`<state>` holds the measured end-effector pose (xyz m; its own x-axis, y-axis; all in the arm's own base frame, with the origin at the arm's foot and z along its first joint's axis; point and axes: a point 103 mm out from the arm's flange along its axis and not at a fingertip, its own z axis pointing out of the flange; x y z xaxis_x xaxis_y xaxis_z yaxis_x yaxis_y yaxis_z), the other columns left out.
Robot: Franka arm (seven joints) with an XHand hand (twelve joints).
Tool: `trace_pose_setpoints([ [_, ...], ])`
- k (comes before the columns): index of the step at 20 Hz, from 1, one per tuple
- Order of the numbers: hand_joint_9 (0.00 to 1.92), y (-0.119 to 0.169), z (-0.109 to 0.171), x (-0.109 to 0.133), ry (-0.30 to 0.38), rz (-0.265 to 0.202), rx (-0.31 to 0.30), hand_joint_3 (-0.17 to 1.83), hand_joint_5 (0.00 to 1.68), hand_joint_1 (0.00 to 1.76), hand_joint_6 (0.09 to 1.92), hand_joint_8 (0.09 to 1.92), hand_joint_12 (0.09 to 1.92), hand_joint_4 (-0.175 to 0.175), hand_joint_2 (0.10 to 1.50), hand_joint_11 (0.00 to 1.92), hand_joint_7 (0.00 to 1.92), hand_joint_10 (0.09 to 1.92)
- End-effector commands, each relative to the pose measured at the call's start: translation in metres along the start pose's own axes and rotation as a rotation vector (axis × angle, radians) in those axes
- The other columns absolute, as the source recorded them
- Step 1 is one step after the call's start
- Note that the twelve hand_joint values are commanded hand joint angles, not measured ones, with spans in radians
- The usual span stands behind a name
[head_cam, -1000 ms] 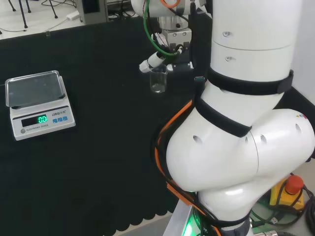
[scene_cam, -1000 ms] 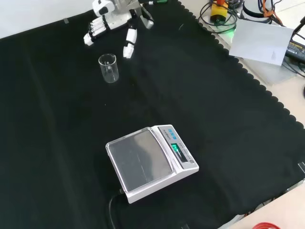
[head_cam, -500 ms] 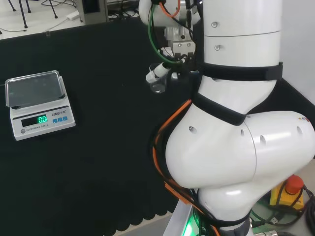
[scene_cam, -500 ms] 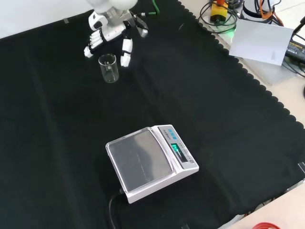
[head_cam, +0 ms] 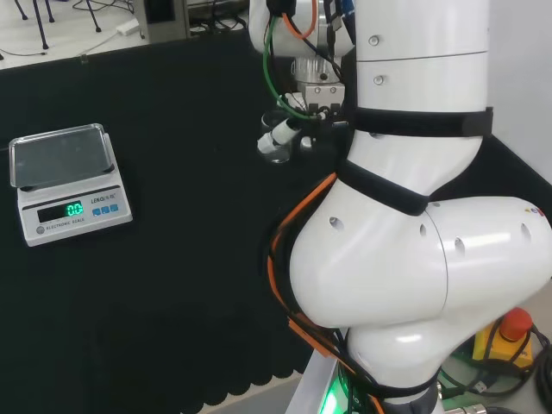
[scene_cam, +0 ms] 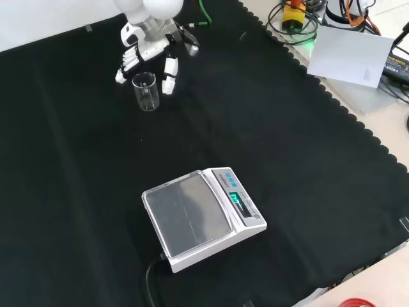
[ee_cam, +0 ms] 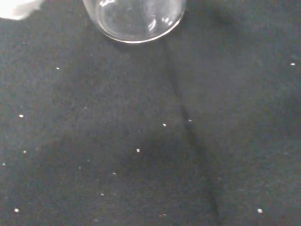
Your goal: Pick up the beaker.
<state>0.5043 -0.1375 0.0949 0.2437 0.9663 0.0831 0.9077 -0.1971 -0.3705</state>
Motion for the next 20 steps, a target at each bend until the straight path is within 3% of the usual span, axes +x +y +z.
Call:
trace_pose_setpoints([
  [1,0.11,0.003,0.002,0.014,0.023,0.004,-0.055,0.05,0.22,0.70,0.09,0.61,1.43,0.090,0.73,0.00,0.12,0.90],
  [2,0.14,0.004,0.003,0.014,0.039,0.015,-0.075,0.05,0.28,0.72,0.09,0.64,1.45,0.094,0.74,0.00,0.17,0.89],
  [3,0.22,0.006,0.004,0.012,0.159,0.065,-0.096,0.06,0.37,0.76,0.10,0.67,1.49,0.099,0.75,0.00,0.27,0.88],
  [4,0.32,0.007,0.005,0.012,0.212,0.090,-0.106,0.07,0.47,0.80,0.18,0.70,1.52,0.108,0.75,0.00,0.39,0.84],
  [7,0.74,0.010,0.007,0.013,0.244,0.145,-0.173,0.12,0.78,0.94,0.61,0.83,1.55,0.156,0.74,0.13,0.81,0.75],
  [10,1.09,0.012,0.008,0.017,0.243,0.156,-0.205,0.23,0.98,1.05,0.77,0.86,1.44,0.174,0.69,0.41,1.09,0.69],
  [14,1.21,0.010,0.005,0.021,0.233,0.152,-0.219,0.36,1.30,1.12,0.51,0.81,1.37,0.175,0.78,0.55,1.22,0.66],
  [17,1.22,0.004,-0.009,0.024,0.226,0.129,-0.236,0.36,1.31,1.12,0.49,0.81,1.36,0.175,0.79,0.56,1.23,0.66],
  [20,1.23,-0.007,-0.041,0.034,0.212,0.096,-0.277,0.36,1.32,1.12,0.48,0.81,1.36,0.175,0.79,0.56,1.24,0.66],
])
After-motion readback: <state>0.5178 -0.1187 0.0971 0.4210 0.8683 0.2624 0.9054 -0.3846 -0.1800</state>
